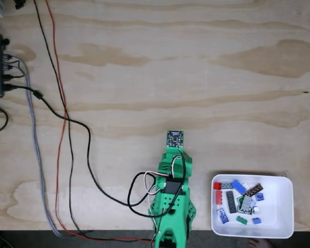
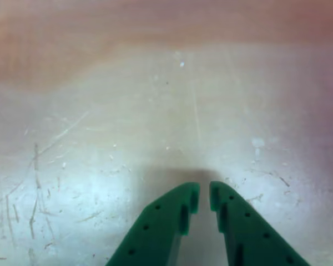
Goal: Put all lego bricks in the bin.
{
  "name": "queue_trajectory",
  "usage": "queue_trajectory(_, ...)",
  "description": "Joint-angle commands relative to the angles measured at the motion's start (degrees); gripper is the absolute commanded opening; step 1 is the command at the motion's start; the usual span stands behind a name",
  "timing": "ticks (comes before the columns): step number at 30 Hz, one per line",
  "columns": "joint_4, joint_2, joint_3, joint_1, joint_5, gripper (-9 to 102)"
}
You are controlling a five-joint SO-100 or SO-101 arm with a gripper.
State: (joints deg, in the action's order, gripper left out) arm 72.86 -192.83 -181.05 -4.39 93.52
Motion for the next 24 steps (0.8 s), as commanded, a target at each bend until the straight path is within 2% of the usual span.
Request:
queue_trajectory(1, 3.2, -0.4, 0.7, 2.2, -4.0, 0)
queue_trajectory(6, 3.2, -0.4, 0.7, 2.7, -9.1, 3)
queue_trajectory(9, 3.2, -0.4, 0.7, 2.7, -2.6, 3)
queue_trajectory(24, 3.2, -0.4, 0.7, 2.7, -3.7, 3)
